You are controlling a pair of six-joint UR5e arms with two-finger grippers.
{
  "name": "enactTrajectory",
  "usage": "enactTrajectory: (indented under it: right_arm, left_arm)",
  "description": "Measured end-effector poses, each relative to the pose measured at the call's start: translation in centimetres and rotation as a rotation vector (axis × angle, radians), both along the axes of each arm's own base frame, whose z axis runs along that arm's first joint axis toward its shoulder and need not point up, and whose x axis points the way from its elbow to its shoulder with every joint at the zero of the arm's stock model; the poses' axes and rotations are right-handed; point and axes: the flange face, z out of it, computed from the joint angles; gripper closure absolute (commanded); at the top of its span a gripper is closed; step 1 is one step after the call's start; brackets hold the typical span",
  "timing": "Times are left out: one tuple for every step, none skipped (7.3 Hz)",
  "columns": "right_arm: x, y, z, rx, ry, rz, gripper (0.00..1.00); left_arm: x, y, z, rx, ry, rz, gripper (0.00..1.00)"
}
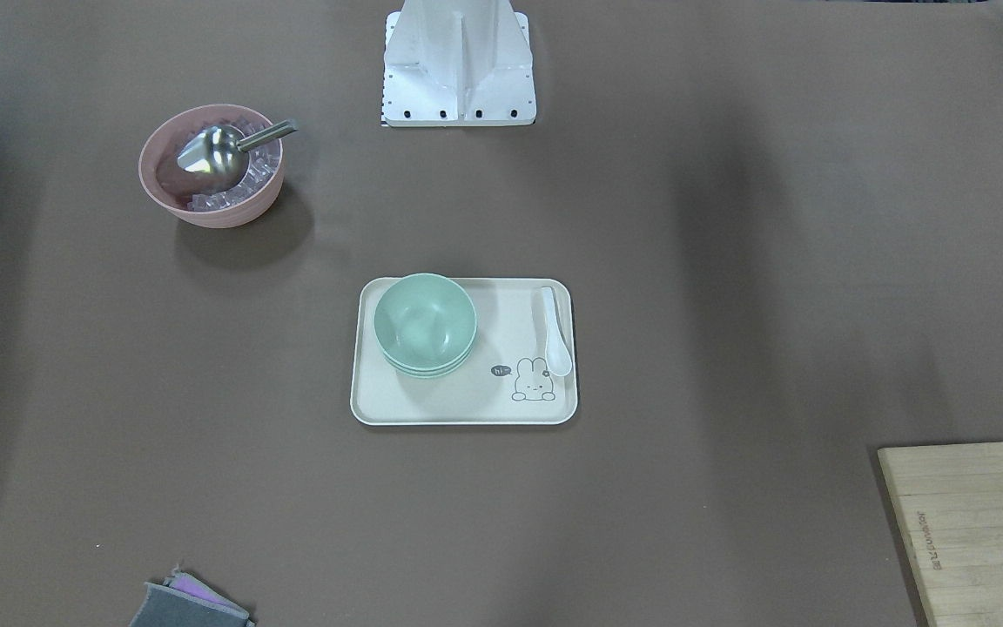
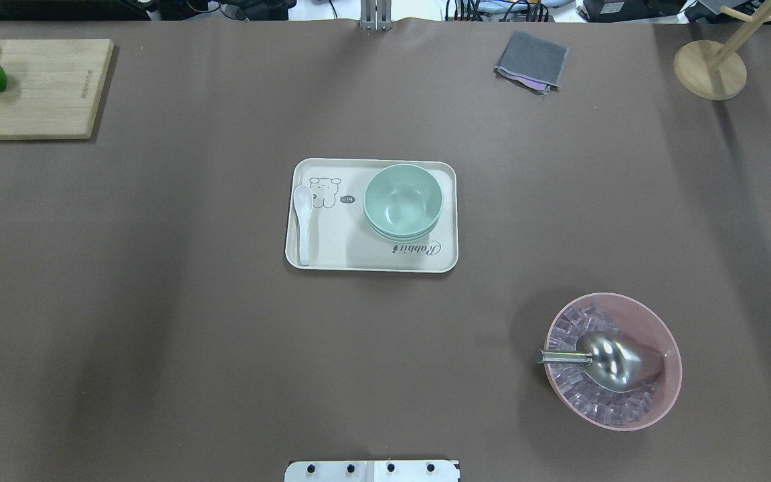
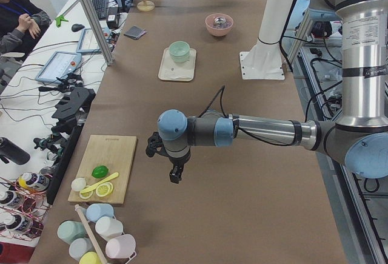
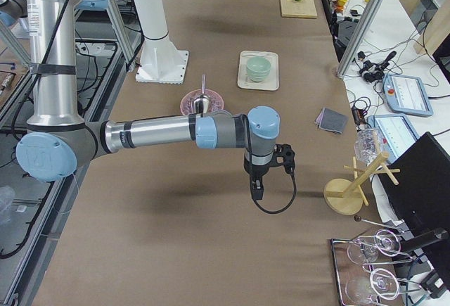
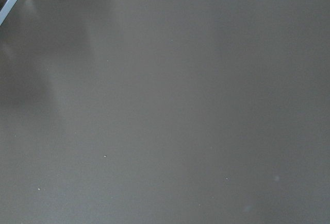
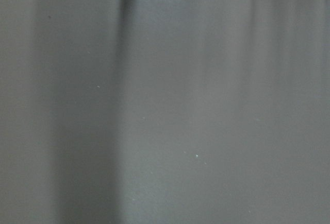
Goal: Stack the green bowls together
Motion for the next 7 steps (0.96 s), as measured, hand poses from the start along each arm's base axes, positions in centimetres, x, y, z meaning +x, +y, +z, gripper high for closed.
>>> enactTrajectory:
  right_arm:
    - [1.0, 2.2, 2.1, -0.031, 0.001, 0.008, 0.00]
    - [1.4, 4.0, 3.7, -0.058, 0.000, 0.013, 0.00]
    - [1.5, 4.8, 4.5, -0.072, -0.002, 0.015, 0.00]
    - [1.5, 5.0, 4.3, -0.068, -0.006, 0.015, 0.00]
    - [1.5, 4.8, 3.6, -0.053, -0.007, 0.015, 0.00]
    - [1.5, 4.5, 2.8, -0.036, -0.006, 0.017, 0.00]
    - [1.6, 4.3, 2.0, -0.019, -0.006, 0.019, 0.00]
  left_arm:
    - [0.0, 0.0, 0.2, -0.003, 0.000, 0.001, 0.01]
    - [0.0, 0.1, 0.3, -0.004, 0.000, 0.001, 0.01]
    - [0.0, 0.0, 0.2, -0.001, 0.000, 0.001, 0.01]
    - [0.0, -0.2, 0.1, 0.006, 0.001, -0.002, 0.01]
    - [-0.1, -0.5, -0.3, 0.013, 0.002, -0.009, 0.01]
    - [-0.1, -0.5, -0.5, 0.018, 0.006, -0.013, 0.01]
    - [-0.2, -0.6, -0.7, 0.026, 0.009, -0.013, 0.01]
